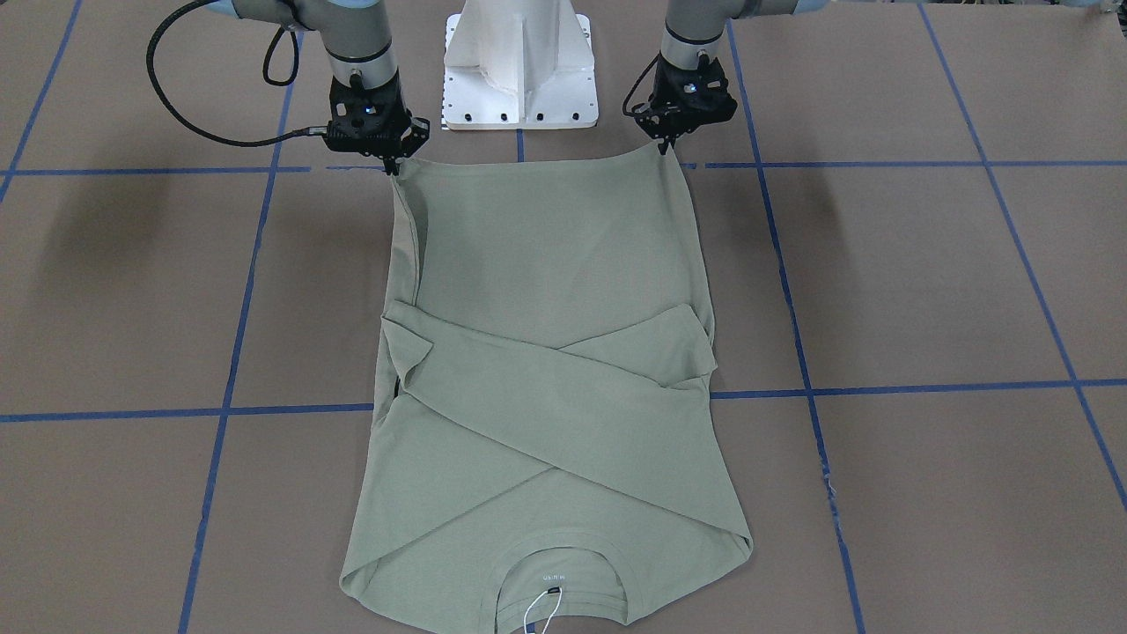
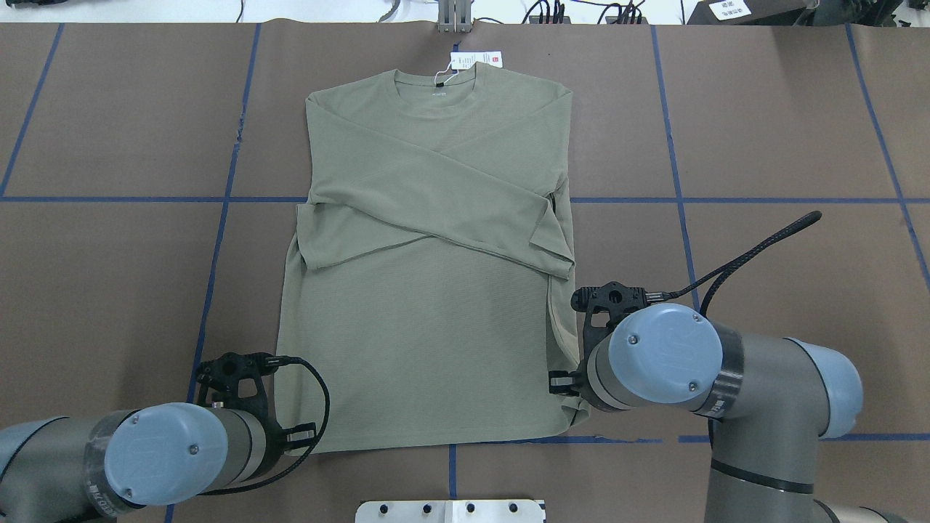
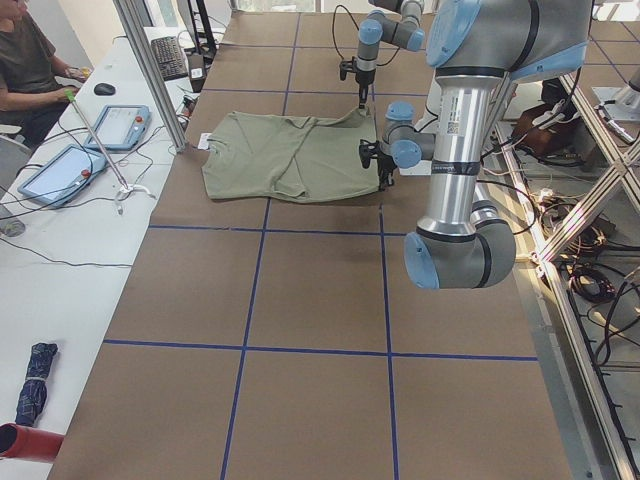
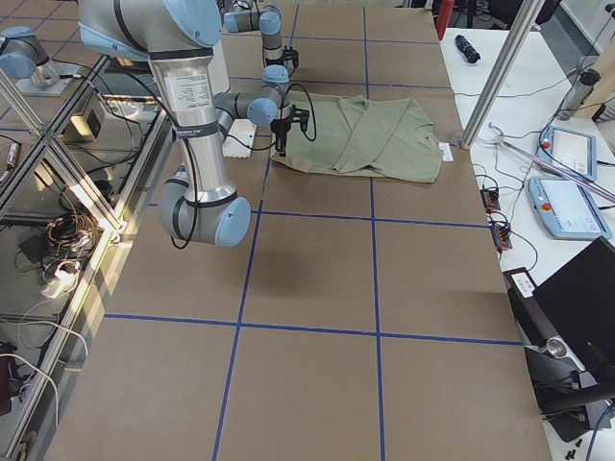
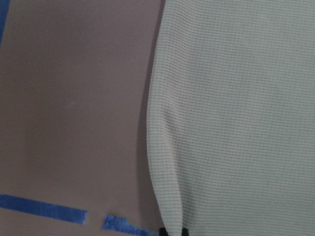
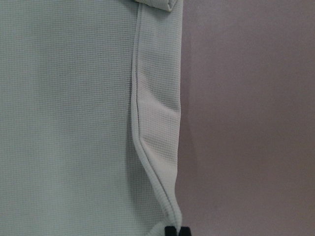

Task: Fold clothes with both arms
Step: 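Lift both hem corners and fold them toward the collar with both grippers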

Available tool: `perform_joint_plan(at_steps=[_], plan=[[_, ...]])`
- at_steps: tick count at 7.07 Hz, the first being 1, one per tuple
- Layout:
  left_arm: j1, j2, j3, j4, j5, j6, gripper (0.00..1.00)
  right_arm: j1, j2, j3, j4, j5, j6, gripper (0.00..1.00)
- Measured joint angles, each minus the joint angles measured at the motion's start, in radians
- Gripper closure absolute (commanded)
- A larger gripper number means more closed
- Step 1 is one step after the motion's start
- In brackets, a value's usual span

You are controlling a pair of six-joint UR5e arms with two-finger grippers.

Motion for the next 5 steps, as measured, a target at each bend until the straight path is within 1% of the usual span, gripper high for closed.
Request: perform_joint_plan(at_steps=[3,5], plan=[[0.010,-0.004,-0.156,0.185,-0.026,0.002,1.00,0.008,-0.113,0.139,-0.003,0.083,0.000,1.00],[0.073,-0.005,-0.213,0.219,-0.053,-0.022,1.00,0.009,-0.178,0.214,-0.005,0.150,0.001,1.00]])
